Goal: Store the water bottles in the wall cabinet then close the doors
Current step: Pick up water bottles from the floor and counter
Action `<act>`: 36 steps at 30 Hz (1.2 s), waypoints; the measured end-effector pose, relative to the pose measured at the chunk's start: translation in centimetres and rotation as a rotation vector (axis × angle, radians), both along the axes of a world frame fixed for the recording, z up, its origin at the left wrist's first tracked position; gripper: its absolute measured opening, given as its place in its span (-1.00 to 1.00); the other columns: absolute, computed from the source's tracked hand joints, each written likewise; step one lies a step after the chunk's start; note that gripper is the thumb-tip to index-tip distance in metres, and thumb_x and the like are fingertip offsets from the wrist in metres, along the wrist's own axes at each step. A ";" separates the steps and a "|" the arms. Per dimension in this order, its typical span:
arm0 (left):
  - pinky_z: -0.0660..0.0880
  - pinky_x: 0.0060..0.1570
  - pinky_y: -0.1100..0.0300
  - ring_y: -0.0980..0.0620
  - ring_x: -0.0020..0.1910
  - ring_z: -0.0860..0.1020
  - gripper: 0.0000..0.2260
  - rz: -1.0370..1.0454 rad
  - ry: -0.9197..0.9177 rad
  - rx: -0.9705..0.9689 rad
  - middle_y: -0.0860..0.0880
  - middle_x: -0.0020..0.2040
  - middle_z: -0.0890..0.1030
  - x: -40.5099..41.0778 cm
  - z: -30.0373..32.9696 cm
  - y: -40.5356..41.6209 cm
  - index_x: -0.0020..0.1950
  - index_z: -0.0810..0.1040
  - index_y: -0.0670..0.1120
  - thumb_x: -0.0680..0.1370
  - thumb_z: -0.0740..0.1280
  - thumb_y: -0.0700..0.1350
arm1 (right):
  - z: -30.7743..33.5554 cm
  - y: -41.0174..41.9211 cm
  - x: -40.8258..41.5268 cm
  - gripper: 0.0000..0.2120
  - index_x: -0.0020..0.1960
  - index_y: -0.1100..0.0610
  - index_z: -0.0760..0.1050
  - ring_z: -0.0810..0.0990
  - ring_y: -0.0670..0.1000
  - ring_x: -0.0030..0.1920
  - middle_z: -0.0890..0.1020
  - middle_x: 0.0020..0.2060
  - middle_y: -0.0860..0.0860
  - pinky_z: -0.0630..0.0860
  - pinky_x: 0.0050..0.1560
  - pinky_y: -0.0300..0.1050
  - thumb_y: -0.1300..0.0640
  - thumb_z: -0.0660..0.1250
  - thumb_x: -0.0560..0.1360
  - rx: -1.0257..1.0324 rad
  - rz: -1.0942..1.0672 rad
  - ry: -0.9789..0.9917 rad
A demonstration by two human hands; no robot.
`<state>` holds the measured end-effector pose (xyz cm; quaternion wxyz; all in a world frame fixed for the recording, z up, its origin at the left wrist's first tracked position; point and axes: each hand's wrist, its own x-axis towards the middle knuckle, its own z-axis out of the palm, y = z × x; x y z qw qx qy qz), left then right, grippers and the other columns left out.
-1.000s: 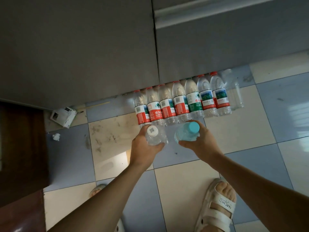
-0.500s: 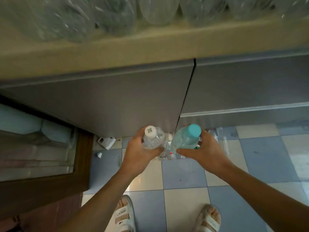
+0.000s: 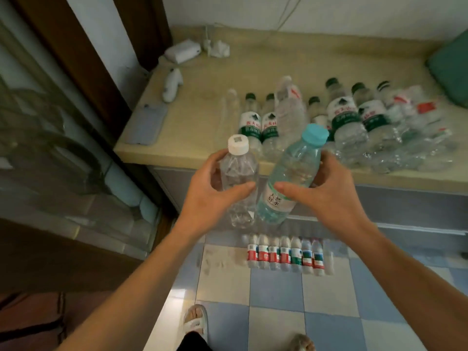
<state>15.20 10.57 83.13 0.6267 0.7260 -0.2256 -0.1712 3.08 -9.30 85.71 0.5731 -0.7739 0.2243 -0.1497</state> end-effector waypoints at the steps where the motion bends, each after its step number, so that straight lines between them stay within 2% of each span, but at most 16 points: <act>1: 0.59 0.13 0.19 0.14 0.17 0.63 -0.37 0.010 -0.011 -0.026 0.12 0.20 0.66 0.9 1.6 0.5 0.39 0.47 0.07 0.37 0.60 0.03 | 1.8 0.6 0.9 -0.32 0.26 0.00 0.49 0.69 -0.17 0.05 0.70 0.06 -0.17 0.65 -0.01 -0.18 -0.07 0.68 0.22 -0.010 -0.005 -0.013; 3: 0.58 0.10 0.19 0.16 0.15 0.64 -0.40 0.015 -0.050 -0.069 0.16 0.19 0.66 3.1 5.2 1.3 0.33 0.48 0.19 0.33 0.58 0.14 | 5.4 1.7 2.8 -0.36 0.24 -0.01 0.51 0.70 -0.14 0.05 0.71 0.06 -0.14 0.64 0.00 -0.13 -0.07 0.67 0.23 -0.032 -0.019 -0.048; 5: 0.57 0.09 0.19 0.19 0.14 0.64 -0.39 -0.004 -0.105 -0.102 0.20 0.17 0.66 5.5 8.9 1.7 0.30 0.48 0.24 0.29 0.57 0.19 | 9.2 2.8 4.8 -0.42 0.19 -0.01 0.53 0.71 -0.15 -0.01 0.73 0.01 -0.15 0.65 -0.09 -0.22 -0.04 0.66 0.25 -0.060 -0.046 -0.099; 8: 0.55 0.11 0.20 0.22 0.15 0.61 -0.32 -0.015 -0.213 -0.132 0.21 0.19 0.64 9.0 14.9 2.3 0.36 0.47 0.20 0.28 0.56 0.24 | 15.1 4.3 7.9 -0.44 0.18 0.00 0.52 0.72 -0.16 -0.08 0.73 -0.05 -0.17 0.62 -0.18 -0.30 -0.04 0.65 0.25 -0.089 -0.084 -0.199; 12: 0.57 0.20 0.03 0.15 0.19 0.60 -0.31 -0.030 -0.303 -0.195 0.16 0.22 0.63 12.5 22.7 2.4 0.38 0.48 0.14 0.30 0.54 0.27 | 22.6 5.3 11.0 -0.45 0.20 0.00 0.52 0.73 -0.15 -0.13 0.74 -0.09 -0.19 0.59 -0.24 -0.37 -0.01 0.65 0.29 -0.118 -0.116 -0.332; 14: 0.60 0.11 0.11 0.17 0.13 0.64 -0.38 -0.039 -0.316 -0.251 0.16 0.16 0.66 13.8 26.4 2.0 0.35 0.51 0.12 0.34 0.56 0.23 | 26.2 5.1 11.9 -0.49 0.19 0.00 0.54 0.72 -0.17 -0.14 0.74 -0.11 -0.20 0.58 -0.25 -0.39 -0.04 0.63 0.31 -0.150 -0.130 -0.381; 16: 0.61 -0.10 0.31 0.22 0.04 0.66 -0.47 -0.052 -0.324 -0.308 0.20 0.10 0.68 14.8 29.9 1.2 0.31 0.53 0.11 0.38 0.54 0.18 | 29.6 4.3 12.7 -0.52 0.18 -0.01 0.55 0.73 -0.15 -0.12 0.74 -0.10 -0.18 0.60 -0.23 -0.36 -0.07 0.61 0.33 -0.171 -0.124 -0.412; 18: 0.57 -0.17 0.41 0.21 0.01 0.67 -0.53 -0.048 -0.321 -0.369 0.19 0.07 0.69 15.6 33.0 0.3 0.28 0.55 0.11 0.40 0.53 0.13 | 32.8 3.1 13.4 -0.52 0.18 0.00 0.55 0.73 -0.13 -0.11 0.74 -0.09 -0.16 0.64 -0.18 -0.27 -0.10 0.59 0.34 -0.194 -0.117 -0.444; 21: 0.61 -0.17 0.31 0.15 0.03 0.68 -0.48 -0.006 -0.334 -0.443 0.14 0.08 0.70 16.3 37.3 -1.1 0.27 0.56 0.10 0.35 0.53 0.17 | 37.3 1.3 14.4 -0.51 0.19 0.00 0.55 0.73 -0.11 -0.10 0.74 -0.08 -0.13 0.65 -0.14 -0.20 -0.15 0.57 0.34 -0.238 -0.109 -0.509; 23: 0.61 -0.04 0.17 0.12 0.05 0.68 -0.49 0.027 -0.367 -0.467 0.12 0.08 0.70 16.6 40.1 -1.9 0.25 0.57 0.12 0.34 0.53 0.19 | 39.9 0.1 15.0 -0.55 0.18 -0.01 0.57 0.73 -0.12 -0.10 0.74 -0.08 -0.13 0.64 -0.17 -0.23 -0.15 0.55 0.37 -0.245 -0.106 -0.578; 26: 0.59 0.07 0.02 0.08 0.04 0.69 -0.72 0.049 -0.412 -0.516 0.09 0.04 0.71 17.0 44.0 -3.1 0.11 0.63 0.18 0.43 0.54 0.10 | 42.9 -1.8 15.8 -0.63 0.16 -0.03 0.58 0.73 -0.09 -0.07 0.74 -0.06 -0.10 0.66 -0.10 -0.11 -0.14 0.51 0.43 -0.223 -0.094 -0.677; 28: 0.59 0.09 -0.02 0.04 0.04 0.70 -0.78 0.051 -0.432 -0.541 0.05 0.03 0.72 17.1 46.4 -3.7 0.10 0.65 0.15 0.48 0.52 0.03 | 44.7 -2.9 16.4 -0.68 0.16 -0.02 0.58 0.73 -0.06 -0.05 0.74 -0.05 -0.07 0.66 -0.08 -0.06 -0.12 0.48 0.46 -0.195 -0.074 -0.734; 31: 0.61 0.02 0.00 0.00 0.00 0.72 -0.75 0.059 -0.416 -0.575 0.02 0.01 0.74 17.3 49.7 -4.7 0.11 0.66 0.09 0.46 0.53 0.05 | 47.2 -4.3 17.4 -0.73 0.16 -0.01 0.57 0.73 -0.05 -0.06 0.74 -0.05 -0.05 0.66 -0.14 -0.11 -0.08 0.44 0.52 -0.157 -0.046 -0.799; 34: 0.64 -0.10 0.04 0.00 -0.06 0.73 -0.69 0.068 -0.369 -0.597 0.01 -0.02 0.74 18.1 52.9 -5.7 0.14 0.64 0.07 0.43 0.54 0.08 | 49.4 -5.6 18.9 -0.75 0.18 0.02 0.55 0.73 0.07 -0.02 0.72 -0.03 0.07 0.69 -0.04 0.04 -0.06 0.40 0.56 -0.122 -0.027 -0.852; 36: 0.62 -0.15 0.07 0.01 -0.09 0.73 -0.69 0.079 -0.357 -0.611 0.02 -0.03 0.74 19.2 54.9 -6.7 0.14 0.64 0.07 0.44 0.53 0.09 | 51.0 -6.4 20.2 -0.76 0.16 0.03 0.55 0.73 0.10 -0.05 0.72 -0.06 0.09 0.70 -0.04 0.07 -0.08 0.37 0.57 -0.126 -0.048 -0.886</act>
